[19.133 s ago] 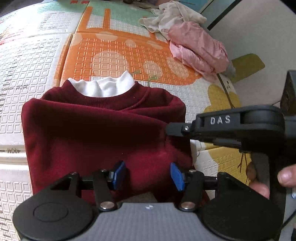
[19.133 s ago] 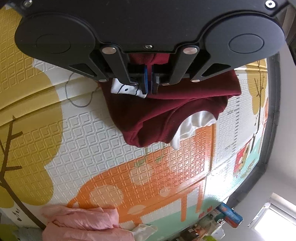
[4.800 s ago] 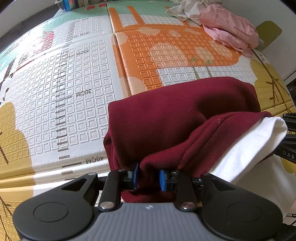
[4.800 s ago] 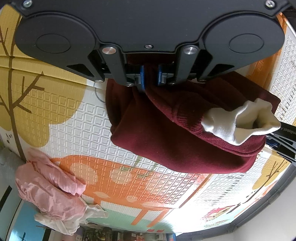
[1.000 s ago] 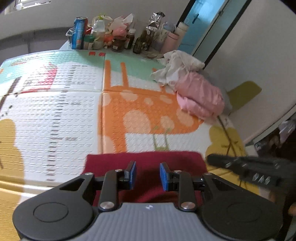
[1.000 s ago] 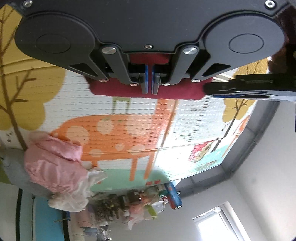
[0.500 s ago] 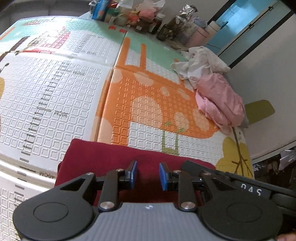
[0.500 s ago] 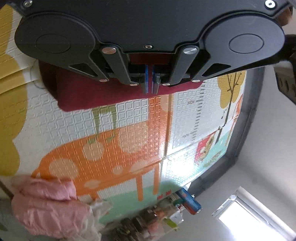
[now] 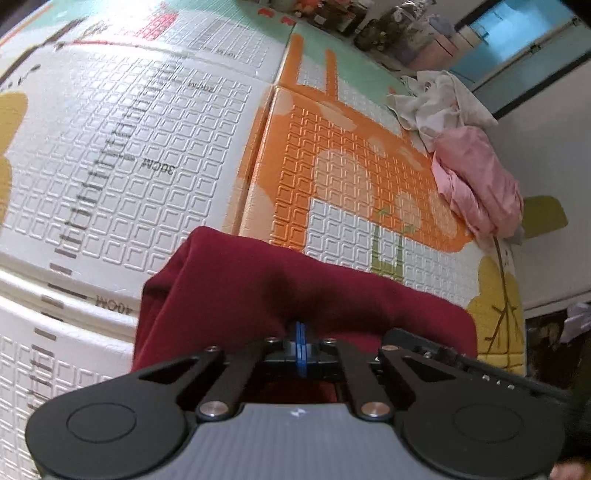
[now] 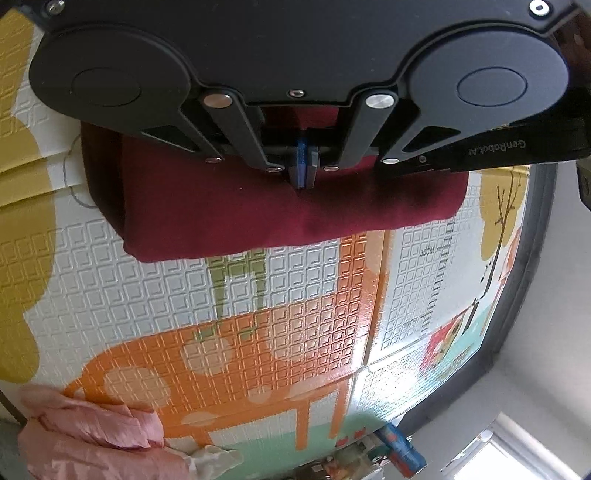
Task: Fold clothes
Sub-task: 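Grasp the edge of the folded sweatshirt with both grippers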
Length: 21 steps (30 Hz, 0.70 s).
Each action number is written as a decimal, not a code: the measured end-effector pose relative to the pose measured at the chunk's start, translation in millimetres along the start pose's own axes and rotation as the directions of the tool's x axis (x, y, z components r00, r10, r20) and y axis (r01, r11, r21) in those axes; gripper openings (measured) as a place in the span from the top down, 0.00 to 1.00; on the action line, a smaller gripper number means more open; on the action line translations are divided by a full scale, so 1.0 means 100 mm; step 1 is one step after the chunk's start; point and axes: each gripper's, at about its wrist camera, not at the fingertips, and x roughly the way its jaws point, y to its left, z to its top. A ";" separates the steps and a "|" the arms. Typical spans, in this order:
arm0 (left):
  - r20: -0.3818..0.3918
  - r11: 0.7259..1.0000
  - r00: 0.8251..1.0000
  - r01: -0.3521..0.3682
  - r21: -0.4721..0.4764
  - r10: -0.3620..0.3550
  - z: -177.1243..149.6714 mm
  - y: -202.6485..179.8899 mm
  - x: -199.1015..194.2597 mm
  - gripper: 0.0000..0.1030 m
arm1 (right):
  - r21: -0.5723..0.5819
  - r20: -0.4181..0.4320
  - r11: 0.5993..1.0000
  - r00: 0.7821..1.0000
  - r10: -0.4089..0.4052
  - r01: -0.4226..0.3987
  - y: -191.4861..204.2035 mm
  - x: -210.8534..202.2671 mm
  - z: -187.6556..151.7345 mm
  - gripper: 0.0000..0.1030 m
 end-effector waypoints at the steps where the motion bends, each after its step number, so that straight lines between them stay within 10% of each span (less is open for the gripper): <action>1: 0.002 1.000 1.000 -0.001 0.002 0.001 -0.01 0.00 -0.01 0.96 | -0.003 0.000 1.000 1.000 0.002 -0.002 0.00 -0.01 0.00 1.00; 21: 0.049 0.999 0.999 -0.018 -0.033 0.019 -0.10 0.20 -0.31 0.97 | 0.079 0.022 0.996 0.998 -0.052 0.050 -0.57 -0.37 -0.14 1.00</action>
